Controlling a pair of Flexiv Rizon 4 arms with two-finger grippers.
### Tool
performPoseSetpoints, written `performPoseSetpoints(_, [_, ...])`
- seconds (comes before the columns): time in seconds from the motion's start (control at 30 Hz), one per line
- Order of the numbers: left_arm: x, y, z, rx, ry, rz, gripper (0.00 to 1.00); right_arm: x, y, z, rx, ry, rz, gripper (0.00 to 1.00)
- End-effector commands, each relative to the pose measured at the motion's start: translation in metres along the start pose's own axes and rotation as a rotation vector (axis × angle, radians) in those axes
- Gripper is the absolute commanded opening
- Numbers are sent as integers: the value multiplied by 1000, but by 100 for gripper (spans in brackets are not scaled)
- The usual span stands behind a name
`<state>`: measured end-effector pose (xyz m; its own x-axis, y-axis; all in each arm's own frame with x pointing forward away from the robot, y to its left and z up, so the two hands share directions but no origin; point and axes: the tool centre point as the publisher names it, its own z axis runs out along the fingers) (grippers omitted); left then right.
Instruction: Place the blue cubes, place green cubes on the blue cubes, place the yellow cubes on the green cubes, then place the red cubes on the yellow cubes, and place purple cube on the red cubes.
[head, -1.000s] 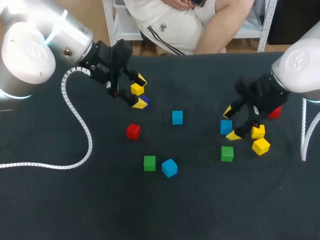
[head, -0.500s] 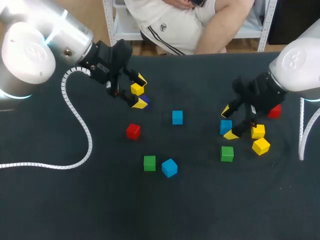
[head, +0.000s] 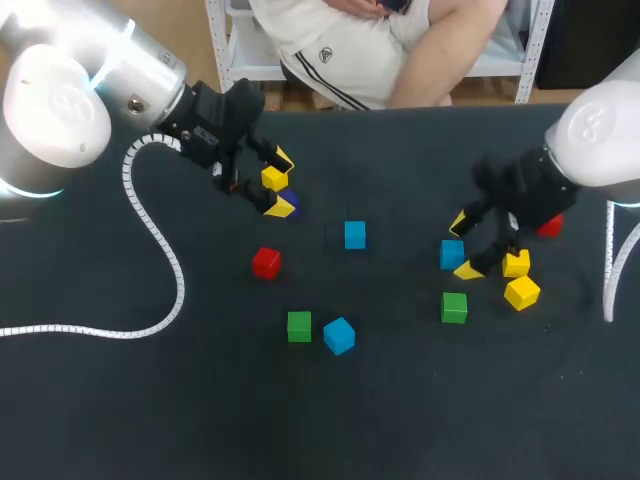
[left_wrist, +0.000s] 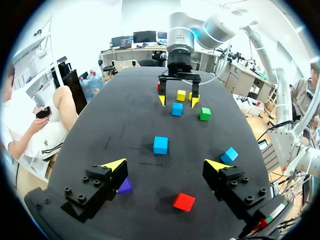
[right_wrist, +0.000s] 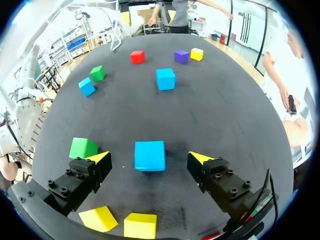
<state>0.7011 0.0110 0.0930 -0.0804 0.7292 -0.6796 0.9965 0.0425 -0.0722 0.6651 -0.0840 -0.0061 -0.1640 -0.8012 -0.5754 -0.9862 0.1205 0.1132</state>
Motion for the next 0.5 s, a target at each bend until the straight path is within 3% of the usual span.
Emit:
performPoseSetpoints(0.03, [0,0,0,0,-1,1,100,1,-4,-1,2,-18,-3,100])
performPoseSetpoints(0.5, [0,0,0,0,-1,1,100,1,-20,-2,1,-30,-7,100])
